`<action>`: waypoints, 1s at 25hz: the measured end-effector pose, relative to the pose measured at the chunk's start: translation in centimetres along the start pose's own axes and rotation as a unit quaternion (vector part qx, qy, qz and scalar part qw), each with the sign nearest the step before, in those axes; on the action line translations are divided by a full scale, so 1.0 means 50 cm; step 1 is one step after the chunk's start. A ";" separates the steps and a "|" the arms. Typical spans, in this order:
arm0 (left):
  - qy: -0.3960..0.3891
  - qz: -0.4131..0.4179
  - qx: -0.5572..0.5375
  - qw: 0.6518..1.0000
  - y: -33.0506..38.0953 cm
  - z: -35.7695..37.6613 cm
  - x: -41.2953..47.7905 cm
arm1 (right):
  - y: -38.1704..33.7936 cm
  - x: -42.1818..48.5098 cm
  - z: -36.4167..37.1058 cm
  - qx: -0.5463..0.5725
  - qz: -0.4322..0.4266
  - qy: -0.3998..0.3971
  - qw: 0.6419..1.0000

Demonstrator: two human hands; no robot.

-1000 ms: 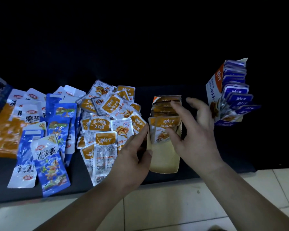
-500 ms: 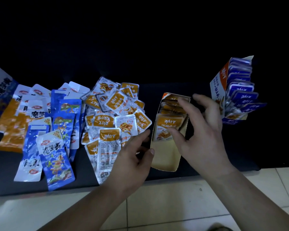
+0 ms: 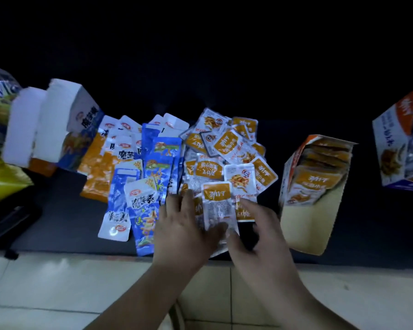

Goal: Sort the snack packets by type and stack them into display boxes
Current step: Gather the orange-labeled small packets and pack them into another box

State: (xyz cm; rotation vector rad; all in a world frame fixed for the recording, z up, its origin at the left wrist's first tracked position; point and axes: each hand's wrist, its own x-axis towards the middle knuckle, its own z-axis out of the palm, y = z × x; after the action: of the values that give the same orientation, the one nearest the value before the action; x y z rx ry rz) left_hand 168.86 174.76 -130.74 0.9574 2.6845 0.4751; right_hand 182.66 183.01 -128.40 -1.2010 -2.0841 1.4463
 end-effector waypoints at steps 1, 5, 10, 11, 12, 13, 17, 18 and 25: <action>-0.022 -0.004 0.020 1.000 0.004 -0.003 0.000 | -0.003 0.006 0.009 -0.032 0.013 0.011 0.999; -0.066 -0.018 0.062 0.996 -0.022 -0.030 0.014 | 0.008 0.045 0.041 -0.154 0.045 -0.076 0.984; -0.025 -0.058 -0.159 0.985 -0.041 -0.049 0.006 | 0.061 0.037 0.066 -0.215 -0.033 -0.079 0.973; -0.013 -0.082 -0.235 0.969 -0.043 -0.057 0.006 | 0.072 0.027 0.066 -0.205 -0.072 -0.073 0.973; -0.007 -0.099 -0.303 0.948 -0.045 -0.064 0.005 | 0.081 0.020 0.063 -0.198 -0.105 -0.063 0.972; -0.001 -0.110 -0.353 0.929 -0.048 -0.072 0.001 | 0.087 0.017 0.059 -0.203 -0.129 -0.047 0.970; 0.039 -0.129 -0.425 0.895 -0.051 -0.091 -0.014 | 0.076 0.034 0.058 -0.329 -0.079 0.013 0.941; 0.037 -0.134 -0.435 0.889 -0.053 -0.090 -0.015 | 0.069 0.037 0.062 -0.359 -0.067 0.013 0.931; 0.095 -0.088 -0.224 0.966 -0.092 -0.068 0.001 | 0.058 0.046 0.046 -0.336 -0.125 0.027 0.933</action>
State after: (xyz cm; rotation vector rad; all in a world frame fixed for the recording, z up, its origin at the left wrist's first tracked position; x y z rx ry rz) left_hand 165.07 170.70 -129.38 0.5627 2.6102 1.1218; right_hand 181.05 183.80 -132.38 -1.1011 -2.6721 0.5793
